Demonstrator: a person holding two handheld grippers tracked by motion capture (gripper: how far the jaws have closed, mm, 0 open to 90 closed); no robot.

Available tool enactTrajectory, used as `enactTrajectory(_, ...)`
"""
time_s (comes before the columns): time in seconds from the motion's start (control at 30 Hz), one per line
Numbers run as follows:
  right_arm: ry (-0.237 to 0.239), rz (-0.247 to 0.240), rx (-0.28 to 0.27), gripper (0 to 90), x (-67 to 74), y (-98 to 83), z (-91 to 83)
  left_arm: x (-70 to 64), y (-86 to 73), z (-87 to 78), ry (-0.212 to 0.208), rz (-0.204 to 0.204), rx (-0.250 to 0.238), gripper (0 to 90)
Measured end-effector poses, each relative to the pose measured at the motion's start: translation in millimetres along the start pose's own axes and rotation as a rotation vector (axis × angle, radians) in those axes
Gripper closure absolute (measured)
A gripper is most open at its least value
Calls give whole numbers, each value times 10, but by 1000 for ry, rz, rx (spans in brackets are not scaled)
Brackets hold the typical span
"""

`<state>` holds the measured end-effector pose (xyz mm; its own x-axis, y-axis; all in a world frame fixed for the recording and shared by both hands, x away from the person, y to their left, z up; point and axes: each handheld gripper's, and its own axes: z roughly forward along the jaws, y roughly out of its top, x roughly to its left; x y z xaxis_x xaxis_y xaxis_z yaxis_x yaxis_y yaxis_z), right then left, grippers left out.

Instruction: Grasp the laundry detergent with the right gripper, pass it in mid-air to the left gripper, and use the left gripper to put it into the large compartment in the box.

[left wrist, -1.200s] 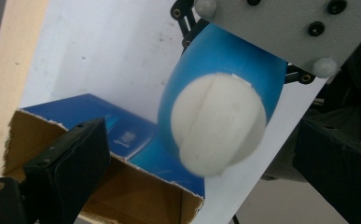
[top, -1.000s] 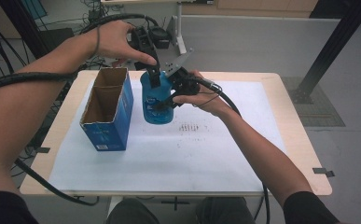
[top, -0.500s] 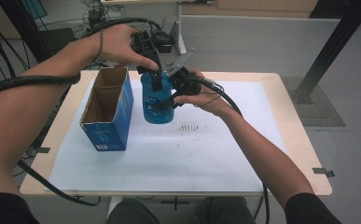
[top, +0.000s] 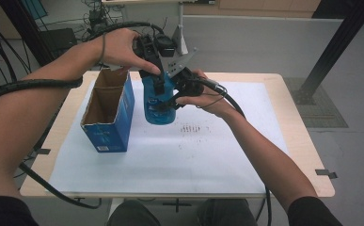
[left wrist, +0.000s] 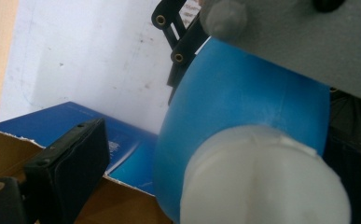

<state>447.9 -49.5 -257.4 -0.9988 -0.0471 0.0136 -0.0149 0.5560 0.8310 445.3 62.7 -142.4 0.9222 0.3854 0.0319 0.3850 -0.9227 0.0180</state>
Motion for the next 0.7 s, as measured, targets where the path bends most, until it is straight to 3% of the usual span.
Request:
enactTrajectory(0.5,3,0,-9,437,13,14,-10,-10,-9,6,-1,15,-2,45)
enactTrajectory(0.7,5,21,3,437,34,19,-26,-20,1,7,-6,20,-3,45)
